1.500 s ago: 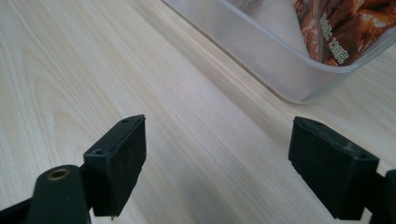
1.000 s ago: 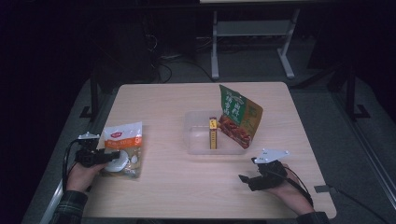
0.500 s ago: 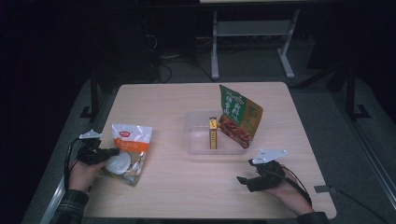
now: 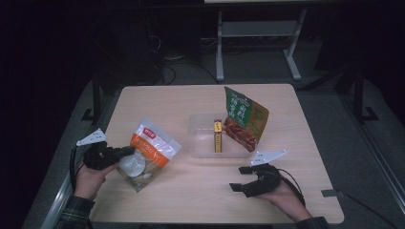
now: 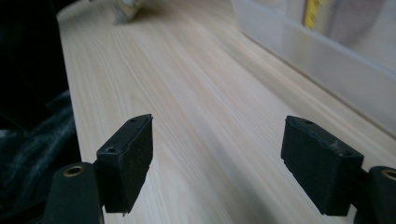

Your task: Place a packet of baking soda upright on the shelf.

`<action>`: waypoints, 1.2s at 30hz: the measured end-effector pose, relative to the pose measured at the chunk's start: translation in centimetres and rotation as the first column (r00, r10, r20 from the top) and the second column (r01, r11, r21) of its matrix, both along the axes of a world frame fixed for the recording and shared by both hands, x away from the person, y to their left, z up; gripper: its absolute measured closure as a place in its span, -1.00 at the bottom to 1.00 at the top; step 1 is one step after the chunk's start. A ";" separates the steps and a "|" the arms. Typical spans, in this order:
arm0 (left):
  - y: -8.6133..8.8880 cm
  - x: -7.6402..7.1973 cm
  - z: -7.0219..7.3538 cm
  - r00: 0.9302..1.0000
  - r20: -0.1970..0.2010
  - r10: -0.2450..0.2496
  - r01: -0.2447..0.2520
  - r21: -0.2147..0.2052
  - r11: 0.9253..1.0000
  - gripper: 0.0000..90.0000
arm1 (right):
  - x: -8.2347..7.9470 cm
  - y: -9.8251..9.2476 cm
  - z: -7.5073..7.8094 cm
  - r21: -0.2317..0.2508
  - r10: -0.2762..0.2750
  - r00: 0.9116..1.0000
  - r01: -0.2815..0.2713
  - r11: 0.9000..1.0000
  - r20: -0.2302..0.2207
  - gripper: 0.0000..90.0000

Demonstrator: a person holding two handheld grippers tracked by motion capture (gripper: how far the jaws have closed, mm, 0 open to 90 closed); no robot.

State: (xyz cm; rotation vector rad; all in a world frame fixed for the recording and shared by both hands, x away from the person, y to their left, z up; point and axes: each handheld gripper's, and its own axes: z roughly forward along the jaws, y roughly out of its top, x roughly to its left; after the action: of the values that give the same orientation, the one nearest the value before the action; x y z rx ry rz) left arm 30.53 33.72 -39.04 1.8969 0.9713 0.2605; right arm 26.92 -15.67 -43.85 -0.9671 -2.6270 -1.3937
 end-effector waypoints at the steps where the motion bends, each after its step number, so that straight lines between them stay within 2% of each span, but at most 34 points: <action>1: -0.4 -0.2 0.3 1.000 0.014 -0.010 0.010 -0.004 1.000 1.00 | 0.0 0.0 0.0 0.000 0.000 1.000 0.000 1.000 0.000 -0.45; 3: -1.5 -0.6 0.9 0.999 0.040 -0.033 0.034 -0.023 0.999 1.00 | 0.2 1.1 0.3 0.034 0.013 1.000 -0.014 0.999 0.028 -0.39; 9: -3.6 -1.1 1.2 0.994 0.066 -0.086 0.089 -0.043 0.995 1.00 | 0.6 3.0 0.9 0.082 0.039 0.997 -0.045 0.996 0.074 -0.34; 13: -5.5 -1.4 1.5 0.987 0.079 -0.137 0.143 -0.079 0.987 1.00 | 0.9 3.8 1.2 0.105 0.046 0.995 -0.055 0.993 0.092 -0.32; 16: -6.9 -1.7 1.7 0.980 0.094 -0.173 0.182 -0.094 0.979 1.00 | 1.5 4.6 1.5 0.141 0.046 0.993 -0.062 0.988 0.112 -0.29; 17: -7.6 -1.8 1.7 0.977 0.099 -0.191 0.201 -0.095 0.975 1.00 | 1.8 5.1 1.7 0.168 0.051 0.993 -0.069 0.983 0.108 -0.28; 18: -7.6 -1.8 1.7 0.977 0.099 -0.191 0.201 -0.095 0.975 1.00 | 1.8 5.1 1.7 0.168 0.051 0.993 -0.069 0.983 0.108 -0.28; 21: -8.6 -2.1 1.7 0.971 0.101 -0.218 0.228 -0.095 0.969 1.00 | 2.4 5.9 1.8 0.213 0.063 0.992 -0.085 0.973 0.108 -0.22; 23: -9.3 -2.2 1.6 0.966 0.099 -0.240 0.249 -0.093 0.964 1.00 | 2.5 6.3 1.8 0.219 0.067 0.991 -0.091 0.971 0.114 -0.18; 24: -9.3 -2.2 1.6 0.966 0.099 -0.240 0.249 -0.093 0.964 1.00 | 2.5 6.3 1.8 0.219 0.067 0.991 -0.091 0.971 0.114 -0.18; 28: -10.1 -2.3 1.5 0.960 0.093 -0.263 0.272 -0.108 0.956 1.00 | 2.7 7.2 1.8 0.237 0.098 0.989 -0.122 0.964 0.109 0.00; 32: -10.5 -2.4 1.5 0.958 0.094 -0.272 0.281 -0.108 0.954 1.00 | 3.0 7.8 1.8 0.274 0.129 0.988 -0.146 0.951 0.081 0.38; 33: -10.5 -2.4 1.5 0.958 0.094 -0.272 0.281 -0.108 0.954 1.00 | 3.0 7.8 1.8 0.274 0.129 0.988 -0.146 0.951 0.081 0.38; 34: -10.5 -2.4 1.5 0.958 0.092 -0.273 0.282 -0.109 0.953 1.00 | 3.0 7.8 1.8 0.280 0.125 0.988 -0.146 0.949 0.094 0.58; 35: -10.5 -2.4 1.4 0.958 0.092 -0.272 0.281 -0.113 0.953 1.00 | 3.0 7.8 1.8 0.280 0.125 0.988 -0.146 0.949 0.094 0.58; 36: -10.5 -2.4 1.4 0.959 0.094 -0.268 0.278 -0.119 0.953 1.00 | 3.1 7.8 1.8 0.283 0.124 0.987 -0.148 0.948 0.099 0.78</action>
State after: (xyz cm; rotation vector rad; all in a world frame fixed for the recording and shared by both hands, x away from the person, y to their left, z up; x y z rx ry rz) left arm 28.17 23.20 -37.67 1.8601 0.6475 0.1018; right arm 29.99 -7.89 -42.01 -0.6948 -2.3902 -1.7490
